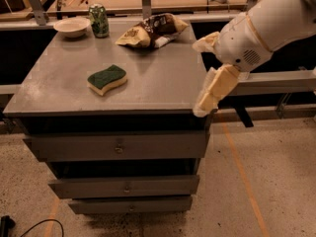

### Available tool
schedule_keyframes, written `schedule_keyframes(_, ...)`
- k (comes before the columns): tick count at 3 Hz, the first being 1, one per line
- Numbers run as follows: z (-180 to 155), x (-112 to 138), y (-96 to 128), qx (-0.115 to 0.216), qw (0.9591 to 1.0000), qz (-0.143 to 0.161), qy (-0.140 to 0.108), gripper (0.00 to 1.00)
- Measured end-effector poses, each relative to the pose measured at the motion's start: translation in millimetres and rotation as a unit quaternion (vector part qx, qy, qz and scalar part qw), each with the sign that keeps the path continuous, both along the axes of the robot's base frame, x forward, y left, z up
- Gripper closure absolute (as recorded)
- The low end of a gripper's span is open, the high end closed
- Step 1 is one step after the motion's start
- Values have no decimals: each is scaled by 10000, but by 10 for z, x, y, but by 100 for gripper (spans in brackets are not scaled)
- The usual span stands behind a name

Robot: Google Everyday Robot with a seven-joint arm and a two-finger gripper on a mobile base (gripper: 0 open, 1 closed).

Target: Move sponge near brown chip bag

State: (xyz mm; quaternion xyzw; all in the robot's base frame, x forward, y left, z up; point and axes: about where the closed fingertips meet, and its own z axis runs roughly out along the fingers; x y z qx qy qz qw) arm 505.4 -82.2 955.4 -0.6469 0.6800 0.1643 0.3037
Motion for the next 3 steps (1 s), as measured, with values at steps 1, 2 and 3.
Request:
schedule_keyframes(1,-88,158,519,1076,9942,16,76,0)
schedule_keyframes(2,-86,523,917,1637,9856,-415,23,0)
schedule_keyframes(3,-87,524,931,1647,9855,-399,14,0)
